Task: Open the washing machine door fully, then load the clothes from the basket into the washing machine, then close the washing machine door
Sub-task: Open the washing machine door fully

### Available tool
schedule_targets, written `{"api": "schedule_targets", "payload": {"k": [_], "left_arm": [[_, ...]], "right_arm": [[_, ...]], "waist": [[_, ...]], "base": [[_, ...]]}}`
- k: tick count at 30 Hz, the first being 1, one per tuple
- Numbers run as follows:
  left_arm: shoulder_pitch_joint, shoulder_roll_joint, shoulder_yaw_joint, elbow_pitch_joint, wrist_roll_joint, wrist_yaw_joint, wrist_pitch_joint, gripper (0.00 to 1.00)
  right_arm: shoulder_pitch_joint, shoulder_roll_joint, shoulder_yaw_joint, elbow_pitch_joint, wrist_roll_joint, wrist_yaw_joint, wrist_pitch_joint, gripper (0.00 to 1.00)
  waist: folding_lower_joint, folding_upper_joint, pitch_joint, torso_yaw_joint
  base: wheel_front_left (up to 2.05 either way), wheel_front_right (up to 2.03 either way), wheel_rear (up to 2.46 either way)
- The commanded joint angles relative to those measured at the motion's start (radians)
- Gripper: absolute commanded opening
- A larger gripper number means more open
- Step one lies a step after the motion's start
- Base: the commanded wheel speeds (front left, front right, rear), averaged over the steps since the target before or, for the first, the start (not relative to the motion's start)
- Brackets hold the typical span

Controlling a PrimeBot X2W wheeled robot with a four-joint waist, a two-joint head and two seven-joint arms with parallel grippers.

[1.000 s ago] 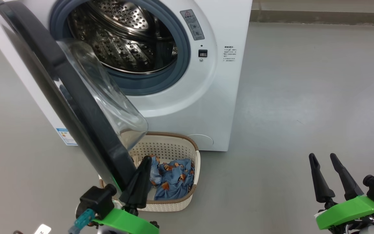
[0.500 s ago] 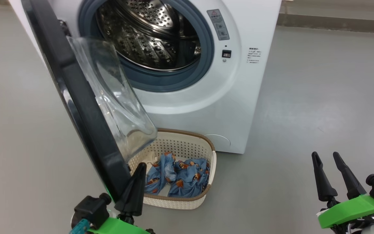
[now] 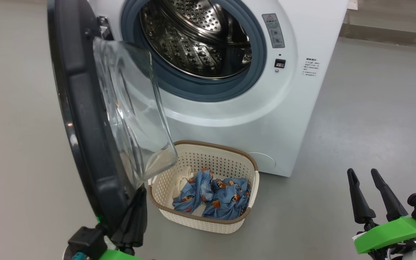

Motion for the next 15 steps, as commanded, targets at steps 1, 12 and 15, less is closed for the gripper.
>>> {"api": "schedule_targets", "payload": {"k": [1, 12, 15], "left_arm": [[-0.008, 0.026, 0.059, -0.025, -0.001, 0.018, -0.006, 0.0], [0.01, 0.058, 0.121, -0.044, -0.014, 0.053, -0.006, 0.0], [0.008, 0.068, 0.144, -0.041, -0.021, 0.065, -0.006, 0.0]], "right_arm": [[-0.006, -0.017, 0.014, -0.028, -0.017, 0.006, -0.012, 1.0], [-0.004, -0.017, 0.011, -0.03, -0.019, 0.006, -0.012, 1.0], [-0.006, -0.017, 0.013, -0.03, -0.019, 0.006, -0.012, 1.0]], "waist": [[-0.0001, 0.0, 0.0, 0.012], [-0.0001, 0.0, 0.006, 0.049], [-0.0001, 0.0, 0.009, 0.054]], "base": [[0.0, 0.0, 0.0], [0.0, 0.0, 0.0], [0.0, 0.0, 0.0]]}}
